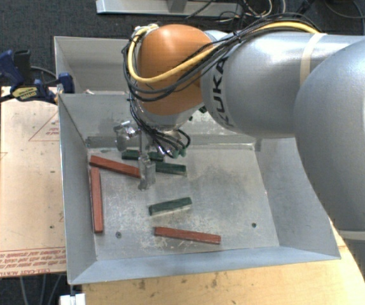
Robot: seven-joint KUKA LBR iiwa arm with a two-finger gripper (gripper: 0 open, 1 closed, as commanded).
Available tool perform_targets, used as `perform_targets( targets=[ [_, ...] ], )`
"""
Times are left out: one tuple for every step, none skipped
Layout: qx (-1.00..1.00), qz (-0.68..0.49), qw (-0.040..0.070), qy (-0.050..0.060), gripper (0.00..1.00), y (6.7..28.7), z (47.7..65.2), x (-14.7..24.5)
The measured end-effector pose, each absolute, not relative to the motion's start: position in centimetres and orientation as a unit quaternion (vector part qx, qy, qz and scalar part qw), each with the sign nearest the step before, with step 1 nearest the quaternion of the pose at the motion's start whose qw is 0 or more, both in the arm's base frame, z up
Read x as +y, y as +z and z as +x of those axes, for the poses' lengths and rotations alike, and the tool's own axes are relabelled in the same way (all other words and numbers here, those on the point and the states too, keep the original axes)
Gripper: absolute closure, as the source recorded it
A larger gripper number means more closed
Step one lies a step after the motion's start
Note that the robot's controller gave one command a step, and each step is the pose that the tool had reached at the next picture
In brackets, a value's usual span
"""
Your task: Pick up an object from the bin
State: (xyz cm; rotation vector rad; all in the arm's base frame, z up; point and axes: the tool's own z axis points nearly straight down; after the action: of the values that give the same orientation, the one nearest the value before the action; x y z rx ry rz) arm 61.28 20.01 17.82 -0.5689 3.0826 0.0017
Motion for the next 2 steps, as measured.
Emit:
perform_targets(
  targets=[
    [0.967,-0.254,-0.003,0.0,0.0,10.5,56.8,11.1],
    [0.953,-0.304,0.0,0.001,0.0,7.0,50.2,8.2]
  ],
)
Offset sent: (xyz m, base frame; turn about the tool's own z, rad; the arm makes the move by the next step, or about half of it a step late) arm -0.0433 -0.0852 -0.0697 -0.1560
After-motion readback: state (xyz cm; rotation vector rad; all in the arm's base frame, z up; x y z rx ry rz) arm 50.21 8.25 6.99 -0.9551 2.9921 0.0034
